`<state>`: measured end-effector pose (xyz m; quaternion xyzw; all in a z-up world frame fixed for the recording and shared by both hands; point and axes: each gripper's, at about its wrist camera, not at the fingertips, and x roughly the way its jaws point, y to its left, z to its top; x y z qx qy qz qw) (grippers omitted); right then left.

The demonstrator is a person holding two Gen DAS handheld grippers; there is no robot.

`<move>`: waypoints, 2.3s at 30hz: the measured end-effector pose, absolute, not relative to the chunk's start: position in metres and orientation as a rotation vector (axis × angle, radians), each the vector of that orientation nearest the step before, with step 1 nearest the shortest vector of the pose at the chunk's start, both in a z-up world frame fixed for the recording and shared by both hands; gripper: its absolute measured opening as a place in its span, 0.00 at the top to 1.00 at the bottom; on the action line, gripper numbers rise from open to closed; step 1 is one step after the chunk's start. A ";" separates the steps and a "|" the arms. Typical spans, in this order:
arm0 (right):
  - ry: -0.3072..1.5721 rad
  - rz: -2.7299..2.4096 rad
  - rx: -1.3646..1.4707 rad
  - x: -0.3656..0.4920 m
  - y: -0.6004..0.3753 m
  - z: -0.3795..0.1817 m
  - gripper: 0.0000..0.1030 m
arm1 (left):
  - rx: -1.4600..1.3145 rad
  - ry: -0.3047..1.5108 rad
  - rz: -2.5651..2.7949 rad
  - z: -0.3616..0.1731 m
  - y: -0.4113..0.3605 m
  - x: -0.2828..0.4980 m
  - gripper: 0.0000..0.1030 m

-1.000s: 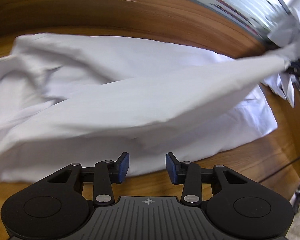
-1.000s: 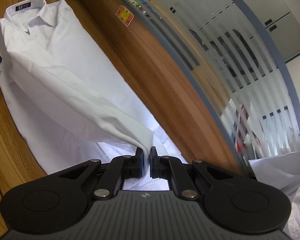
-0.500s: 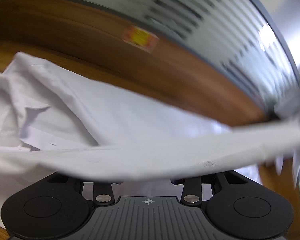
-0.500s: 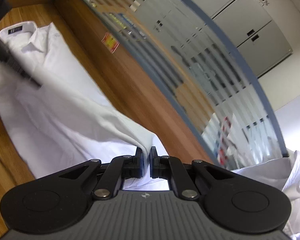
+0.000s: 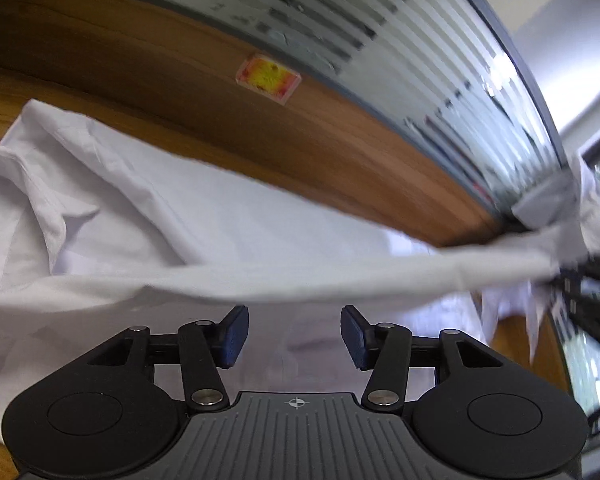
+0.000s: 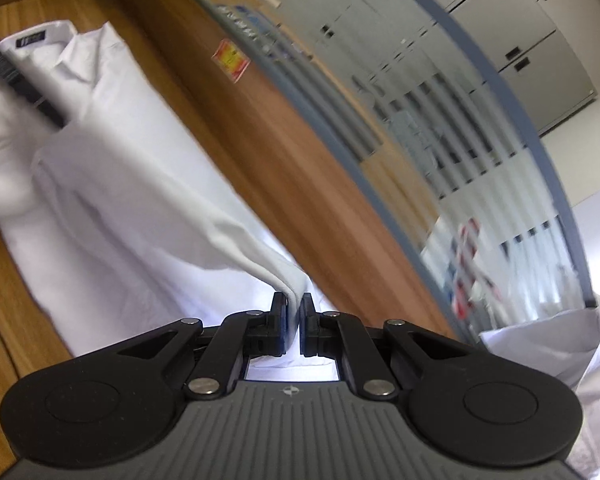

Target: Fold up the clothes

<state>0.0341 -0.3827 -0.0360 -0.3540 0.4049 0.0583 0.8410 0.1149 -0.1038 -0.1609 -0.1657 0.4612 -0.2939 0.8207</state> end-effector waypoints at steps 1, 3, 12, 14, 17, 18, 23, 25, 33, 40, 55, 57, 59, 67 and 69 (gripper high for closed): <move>0.849 0.120 -0.746 0.036 -0.384 -0.033 0.94 | -0.334 1.002 -0.648 -0.163 -0.104 0.111 0.49; 0.837 0.114 -0.742 0.041 -0.385 -0.027 0.94 | -0.299 1.034 -0.686 -0.168 -0.105 0.104 0.50; 0.789 0.127 -0.750 0.057 -0.380 -0.003 0.94 | -0.200 1.060 -0.675 -0.187 -0.129 0.109 0.69; 0.778 0.127 -0.749 0.055 -0.379 0.003 0.94 | -0.191 1.050 -0.664 -0.189 -0.136 0.114 0.69; 0.763 0.123 -0.756 0.049 -0.374 0.010 0.94 | -0.164 1.011 -0.633 -0.189 -0.145 0.121 0.69; 0.758 0.121 -0.758 0.046 -0.373 0.013 0.94 | -0.166 0.988 -0.612 -0.188 -0.146 0.123 0.69; 0.694 0.100 -0.767 0.029 -0.361 0.029 0.94 | -0.229 0.965 -0.621 -0.183 -0.146 0.128 0.69; 0.656 0.090 -0.780 0.021 -0.356 0.037 0.94 | -0.254 0.956 -0.626 -0.181 -0.146 0.130 0.68; 0.597 0.065 -0.811 0.015 -0.347 0.059 0.94 | -0.240 0.967 -0.734 -0.178 -0.147 0.120 0.63; 0.589 0.066 -0.827 0.019 -0.346 0.070 0.94 | -0.096 0.870 -0.789 -0.162 -0.143 0.089 0.63; 0.547 0.072 -0.826 0.017 -0.341 0.079 0.94 | 0.034 0.875 -0.738 -0.179 -0.180 0.108 0.65; 0.552 0.070 -0.822 0.012 -0.344 0.074 0.94 | -0.001 0.851 -0.646 -0.179 -0.177 0.118 0.65; 0.569 0.066 -0.820 0.007 -0.347 0.066 0.94 | -0.059 0.840 -0.579 -0.180 -0.168 0.124 0.69; 0.717 0.050 -0.808 0.011 -0.376 -0.027 0.94 | -0.037 0.889 -0.635 -0.182 -0.138 0.108 0.57; 0.741 0.053 -0.817 0.007 -0.382 -0.046 0.94 | -0.032 0.895 -0.630 -0.179 -0.124 0.097 0.57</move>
